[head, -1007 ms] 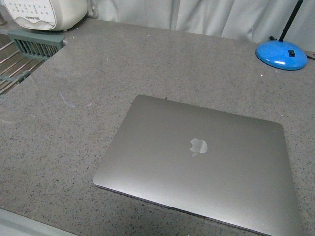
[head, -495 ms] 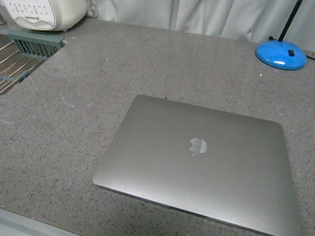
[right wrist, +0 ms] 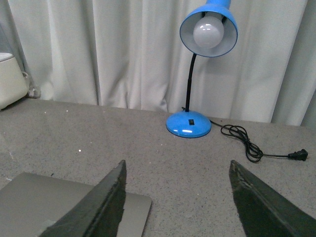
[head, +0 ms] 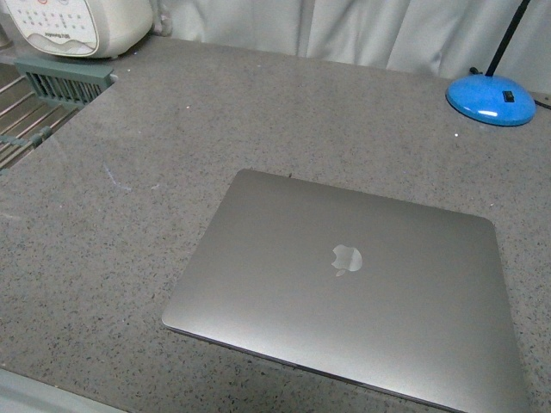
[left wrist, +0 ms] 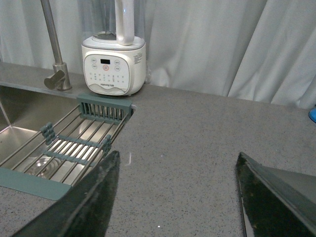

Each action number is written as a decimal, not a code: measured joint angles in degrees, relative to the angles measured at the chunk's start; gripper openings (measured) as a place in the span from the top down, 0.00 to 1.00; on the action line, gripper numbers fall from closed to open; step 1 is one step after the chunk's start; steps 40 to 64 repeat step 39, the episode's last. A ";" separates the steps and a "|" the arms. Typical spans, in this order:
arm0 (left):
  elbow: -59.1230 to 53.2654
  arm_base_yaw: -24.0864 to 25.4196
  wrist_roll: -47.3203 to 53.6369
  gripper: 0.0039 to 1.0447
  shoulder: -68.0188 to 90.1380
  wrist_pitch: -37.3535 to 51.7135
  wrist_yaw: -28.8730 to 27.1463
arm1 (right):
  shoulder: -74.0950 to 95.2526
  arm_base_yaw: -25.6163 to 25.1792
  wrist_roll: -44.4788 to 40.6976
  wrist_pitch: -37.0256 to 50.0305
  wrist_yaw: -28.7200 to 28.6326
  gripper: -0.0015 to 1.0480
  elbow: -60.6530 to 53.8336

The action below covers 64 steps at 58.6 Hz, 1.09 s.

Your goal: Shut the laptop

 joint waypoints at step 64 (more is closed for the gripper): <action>0.00 0.00 0.13 0.06 0.00 0.00 0.00 | 0.00 0.00 0.02 -0.02 0.00 0.09 0.00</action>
